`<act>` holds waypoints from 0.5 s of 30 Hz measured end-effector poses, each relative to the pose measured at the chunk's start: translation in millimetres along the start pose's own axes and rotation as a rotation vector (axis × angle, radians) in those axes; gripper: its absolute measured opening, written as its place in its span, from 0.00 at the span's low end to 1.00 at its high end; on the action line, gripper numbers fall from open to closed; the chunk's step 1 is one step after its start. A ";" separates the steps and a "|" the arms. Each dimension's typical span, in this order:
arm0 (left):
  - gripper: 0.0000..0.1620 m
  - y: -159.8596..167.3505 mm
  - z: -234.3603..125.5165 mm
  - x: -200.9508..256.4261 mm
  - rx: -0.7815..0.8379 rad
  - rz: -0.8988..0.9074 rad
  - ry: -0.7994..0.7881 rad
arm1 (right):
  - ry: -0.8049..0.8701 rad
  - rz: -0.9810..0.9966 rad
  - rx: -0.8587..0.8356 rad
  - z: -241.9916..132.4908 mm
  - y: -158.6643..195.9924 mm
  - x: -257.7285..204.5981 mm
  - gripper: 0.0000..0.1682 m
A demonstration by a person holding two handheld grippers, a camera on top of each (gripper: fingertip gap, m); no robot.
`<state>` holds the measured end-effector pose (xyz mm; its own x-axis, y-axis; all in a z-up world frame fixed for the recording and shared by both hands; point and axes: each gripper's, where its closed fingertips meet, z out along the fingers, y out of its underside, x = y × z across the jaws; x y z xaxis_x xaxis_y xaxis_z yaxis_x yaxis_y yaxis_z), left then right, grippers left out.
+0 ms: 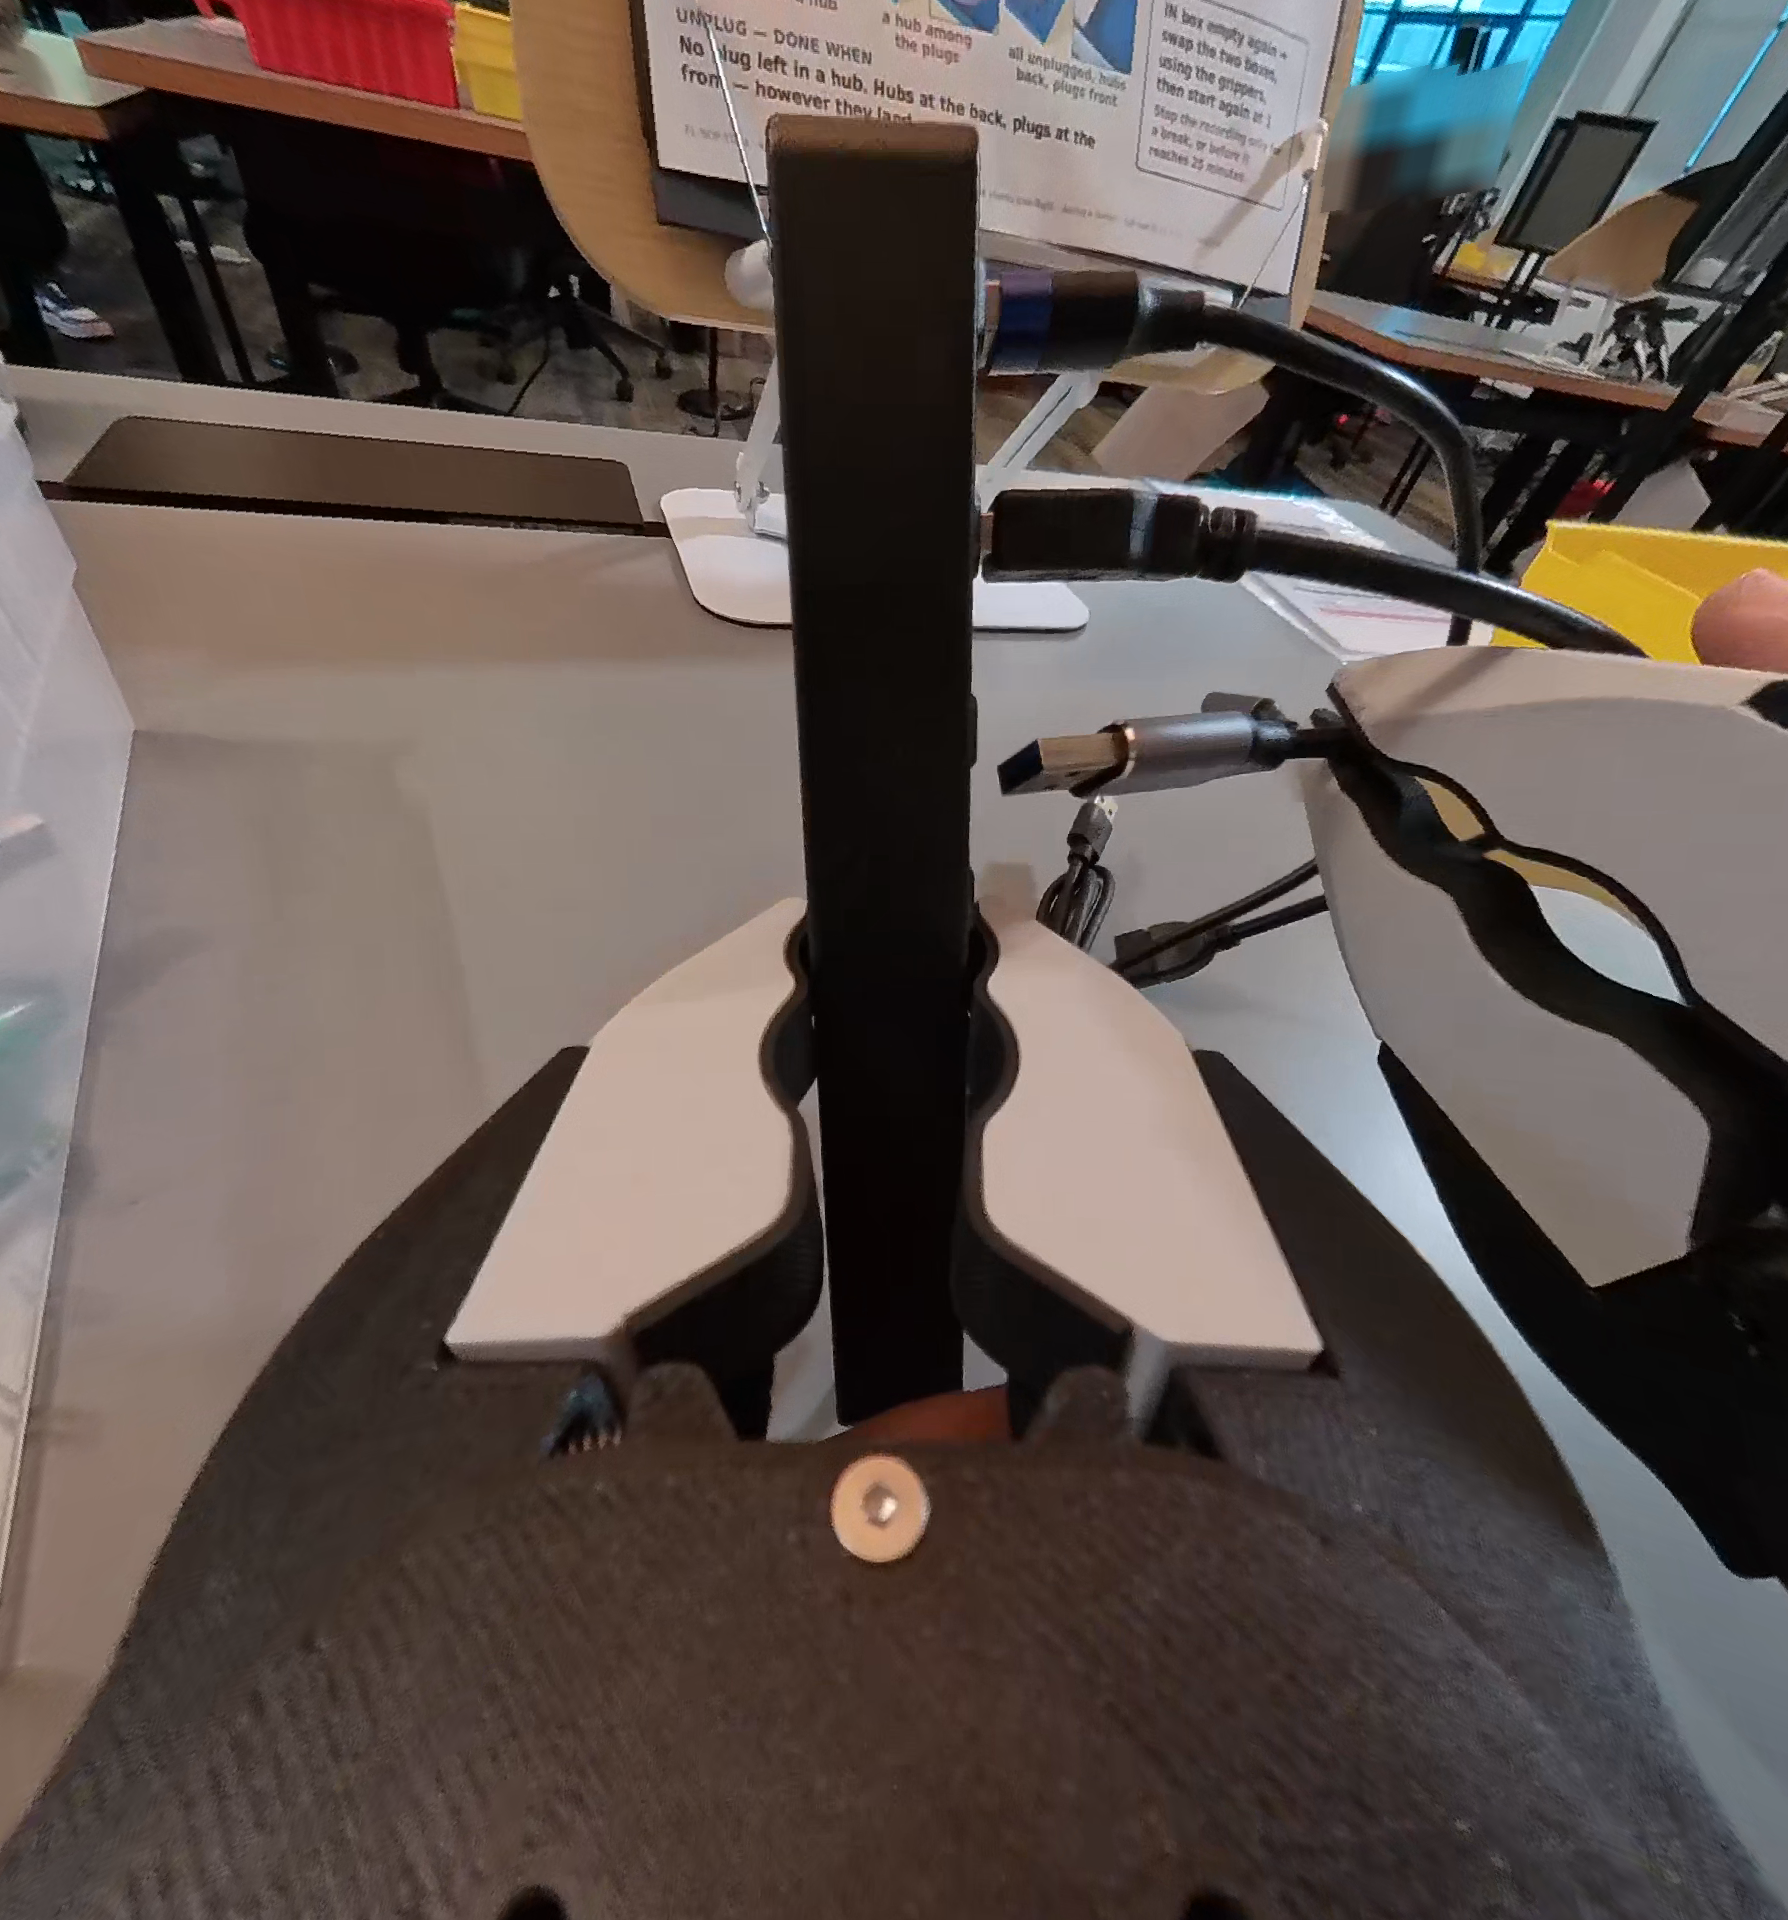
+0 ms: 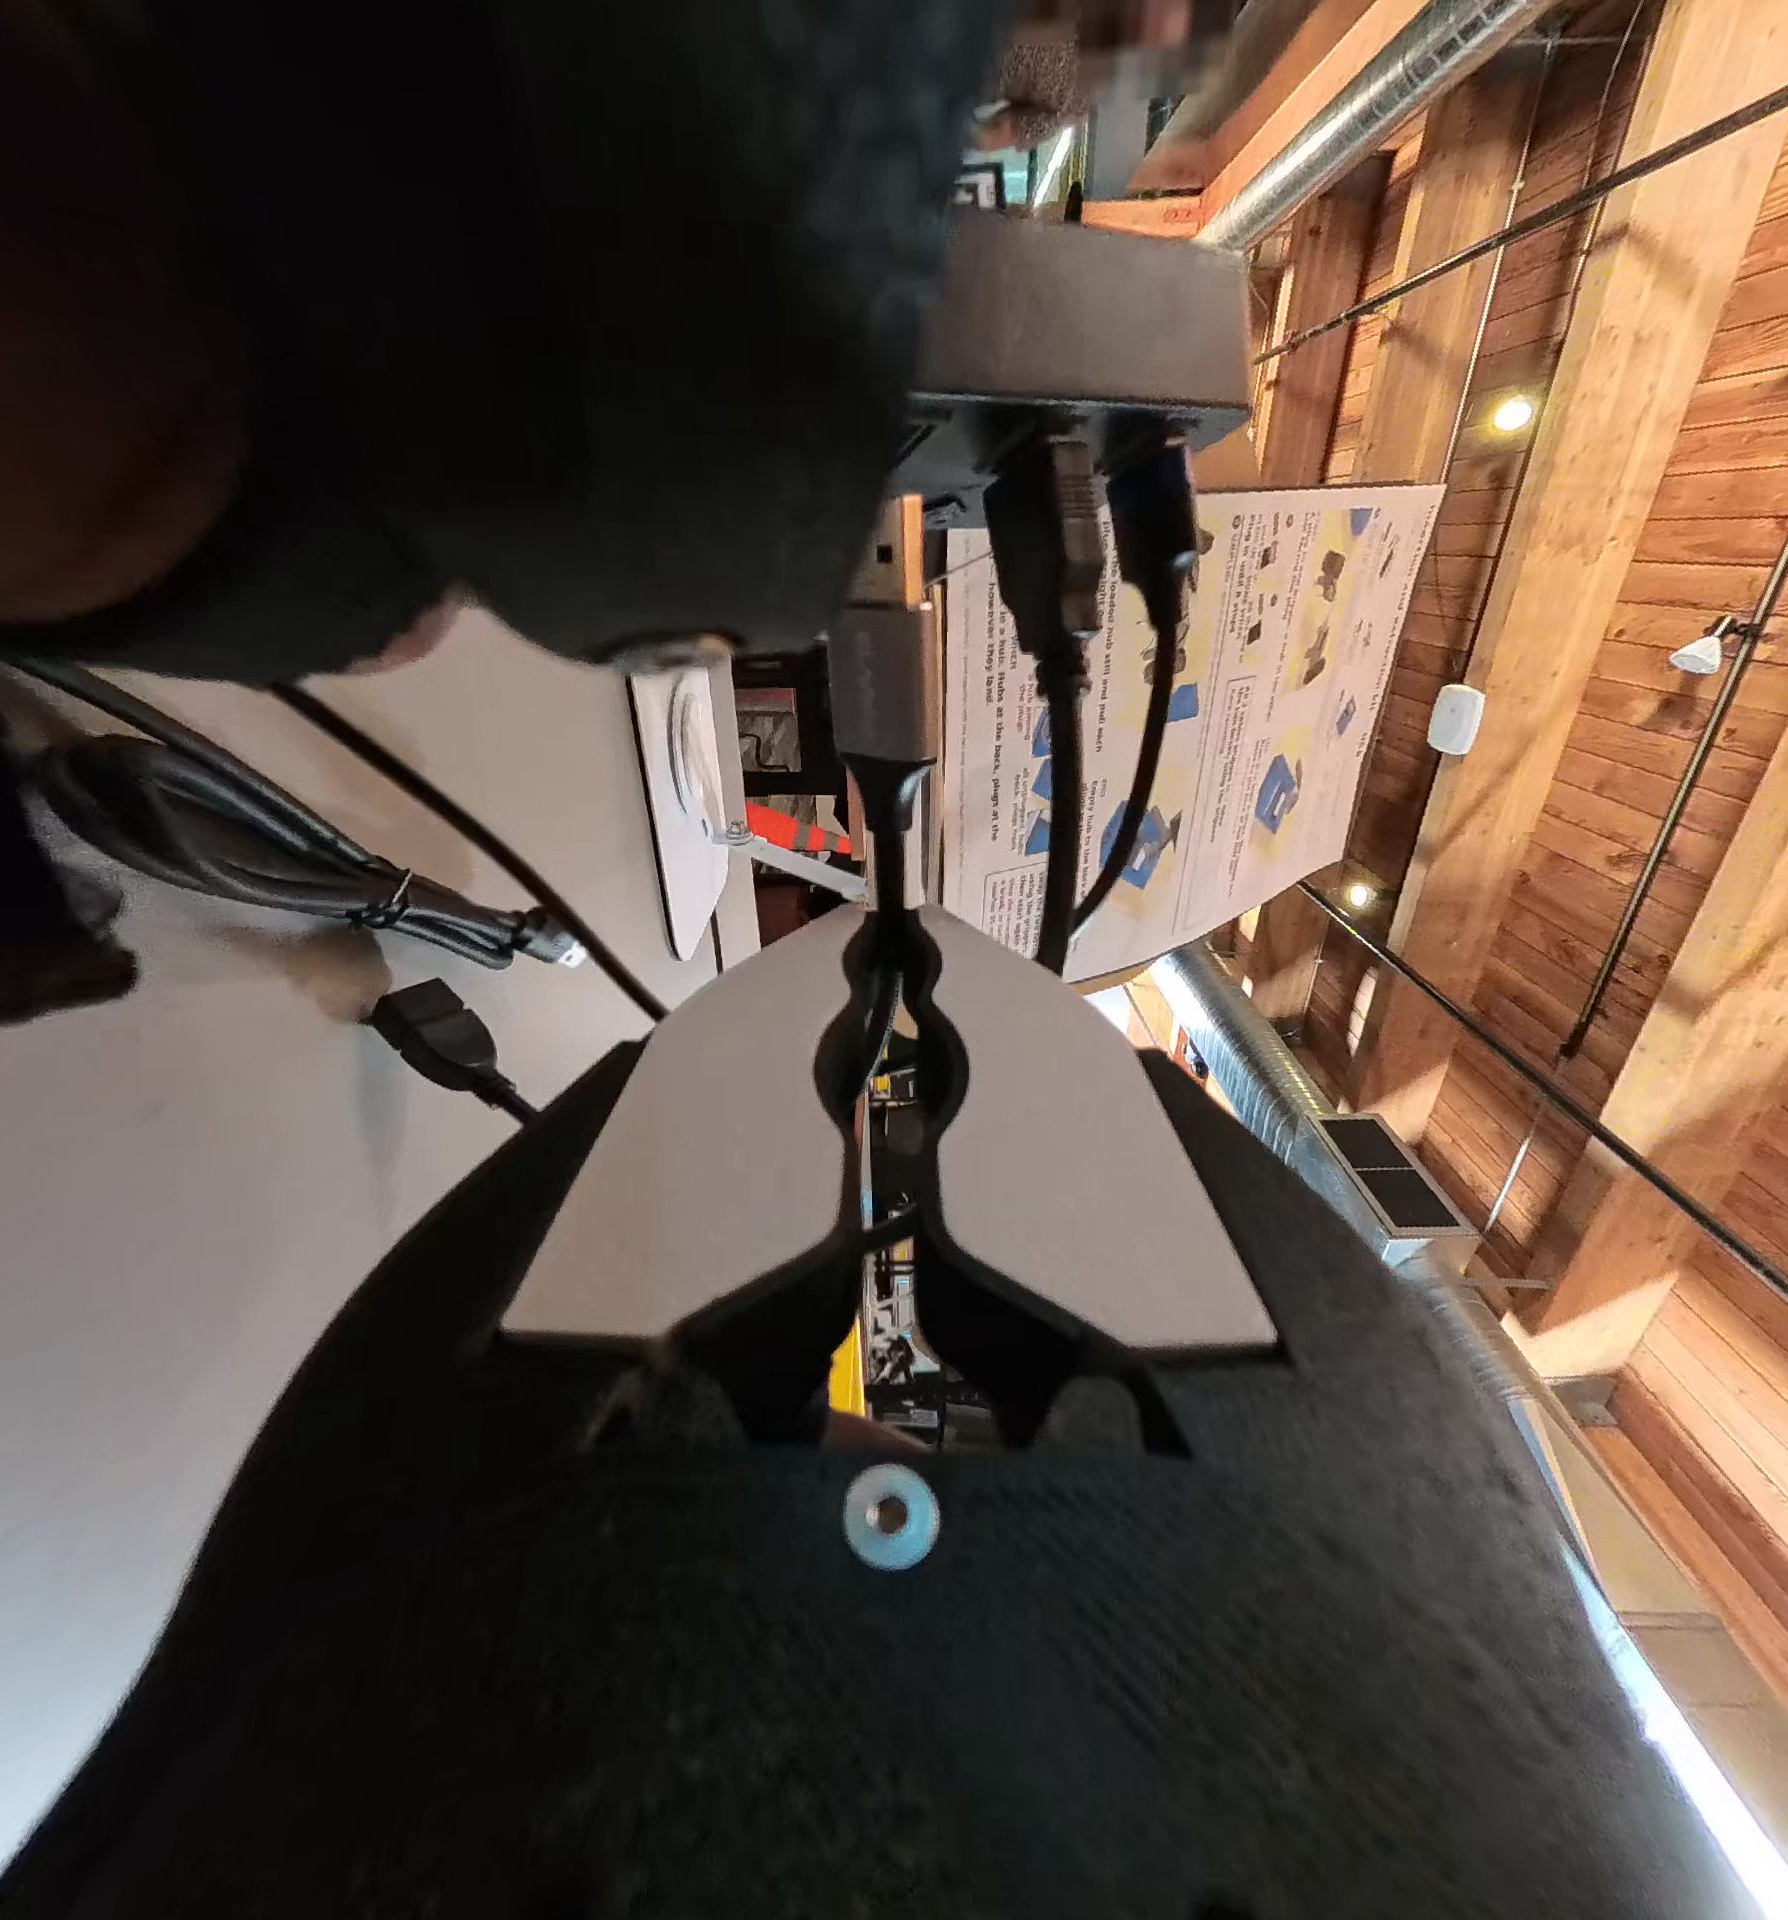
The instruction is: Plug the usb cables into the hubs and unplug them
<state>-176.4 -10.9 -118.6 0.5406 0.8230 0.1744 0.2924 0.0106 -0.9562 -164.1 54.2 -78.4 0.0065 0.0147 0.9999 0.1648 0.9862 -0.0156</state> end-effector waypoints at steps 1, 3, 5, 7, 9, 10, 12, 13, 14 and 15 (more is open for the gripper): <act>0.16 -0.2 -0.1 0.8 0.005 -0.002 0.007 | -0.006 0.006 0.002 0.6 -0.1 -0.7 0.02; 0.16 0.2 -0.1 2.3 0.011 -0.008 0.019 | -0.038 0.019 0.025 0.3 -1.4 -6.1 0.02; 0.16 0.9 0.2 2.9 0.011 -0.018 0.030 | -0.060 0.020 0.037 -2.6 -0.8 -10.4 0.02; 0.16 0.8 0.0 1.4 0.016 -0.027 0.030 | -0.065 0.024 0.049 -8.5 0.7 -12.1 0.02; 0.16 0.7 -0.2 -2.6 0.023 -0.032 0.023 | -0.095 0.044 0.058 -15.1 3.2 -18.0 0.02; 0.16 0.6 0.0 -5.9 0.027 -0.043 0.017 | -0.117 0.055 0.056 -18.2 5.4 -22.0 0.03; 0.16 0.7 0.7 -12.4 0.031 -0.076 0.011 | -0.151 0.044 0.060 -25.2 9.7 -29.4 0.02; 0.16 1.1 1.1 -15.1 0.032 -0.099 0.015 | -0.176 0.035 0.067 -29.3 11.6 -34.5 0.02; 0.16 1.6 1.3 -17.5 0.033 -0.121 0.020 | -0.217 0.028 0.074 -33.7 13.4 -42.3 0.02; 0.16 2.0 1.3 -20.0 0.034 -0.140 0.021 | -0.256 0.031 0.072 -37.7 16.3 -50.0 0.02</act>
<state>-187.7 -26.7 -124.3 0.5130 0.8001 0.3110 0.3396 0.1436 -0.9295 -124.5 63.3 -128.8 -0.2408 0.0777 0.9675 0.0976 0.9937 -0.0555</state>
